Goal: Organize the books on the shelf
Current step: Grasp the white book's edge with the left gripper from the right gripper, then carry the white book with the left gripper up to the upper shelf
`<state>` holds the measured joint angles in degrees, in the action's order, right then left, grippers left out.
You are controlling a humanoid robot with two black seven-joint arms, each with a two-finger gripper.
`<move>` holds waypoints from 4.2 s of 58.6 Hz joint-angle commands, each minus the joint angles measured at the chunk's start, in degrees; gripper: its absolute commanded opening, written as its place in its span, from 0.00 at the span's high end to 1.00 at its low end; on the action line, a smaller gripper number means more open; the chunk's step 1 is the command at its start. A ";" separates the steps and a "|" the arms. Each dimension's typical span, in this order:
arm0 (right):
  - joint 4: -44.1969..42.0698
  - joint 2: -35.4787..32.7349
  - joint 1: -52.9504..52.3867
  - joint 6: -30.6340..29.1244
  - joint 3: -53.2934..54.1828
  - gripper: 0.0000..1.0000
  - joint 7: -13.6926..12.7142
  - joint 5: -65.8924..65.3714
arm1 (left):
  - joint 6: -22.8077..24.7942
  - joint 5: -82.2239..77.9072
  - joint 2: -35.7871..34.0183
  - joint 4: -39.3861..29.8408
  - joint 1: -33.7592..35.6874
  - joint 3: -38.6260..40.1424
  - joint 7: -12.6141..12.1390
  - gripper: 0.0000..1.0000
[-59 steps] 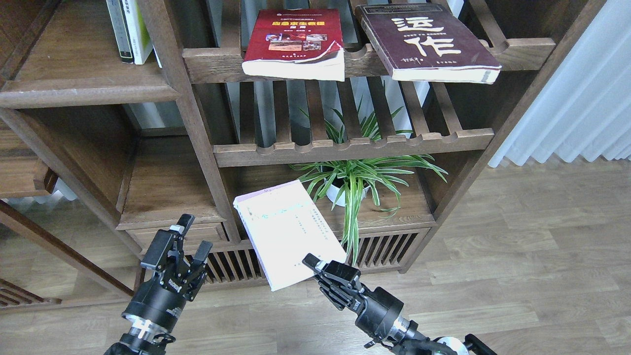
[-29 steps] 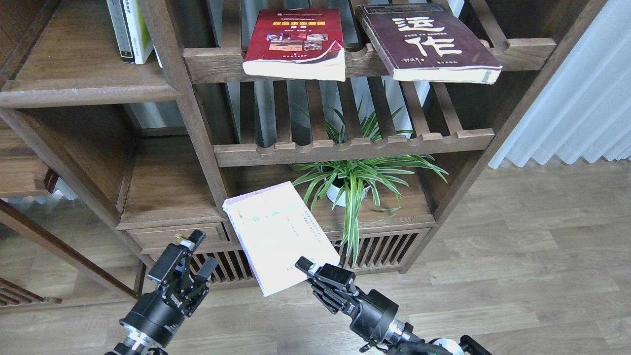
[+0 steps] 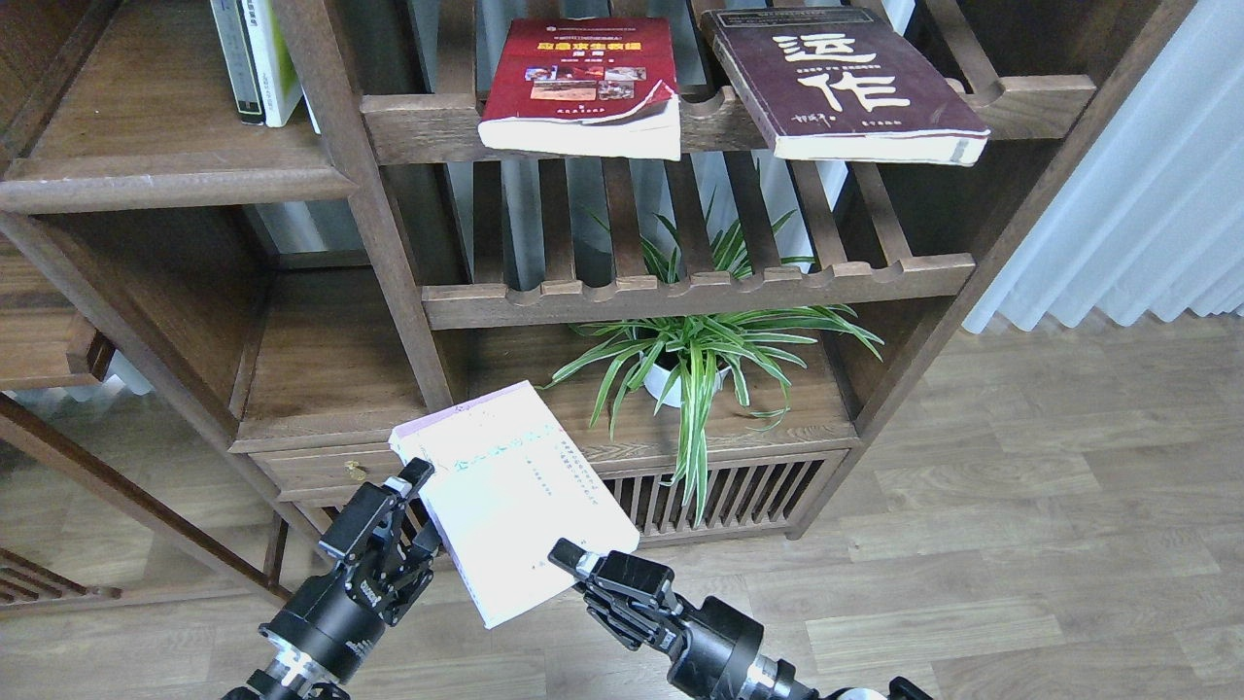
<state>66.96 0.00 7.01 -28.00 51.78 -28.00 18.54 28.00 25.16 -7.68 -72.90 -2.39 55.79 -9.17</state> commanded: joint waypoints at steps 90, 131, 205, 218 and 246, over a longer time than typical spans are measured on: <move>-0.08 0.00 0.90 0.00 -0.19 0.93 0.00 -2.10 | 0.00 -5.21 5.05 9.17 5.47 -0.95 -0.41 0.26; -0.25 0.00 1.08 0.00 0.69 0.93 0.00 -3.60 | 0.00 -4.85 2.59 8.91 6.79 -5.08 -1.91 0.97; -3.77 0.00 1.08 0.00 4.29 0.06 0.00 -6.94 | 0.00 -6.61 -18.86 -4.45 6.61 6.87 -2.35 1.00; -4.38 0.00 1.08 0.00 4.29 0.06 0.00 -7.11 | 0.00 -6.61 -22.28 -6.21 9.95 13.29 -2.35 1.00; -6.32 0.00 1.25 0.00 4.29 0.06 0.00 -7.11 | 0.00 -6.79 -36.34 -4.80 24.97 22.86 -3.05 1.00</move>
<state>60.83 0.00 8.21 -28.00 56.07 -28.00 11.35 28.02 19.08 -39.98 -78.47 19.48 75.73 -11.30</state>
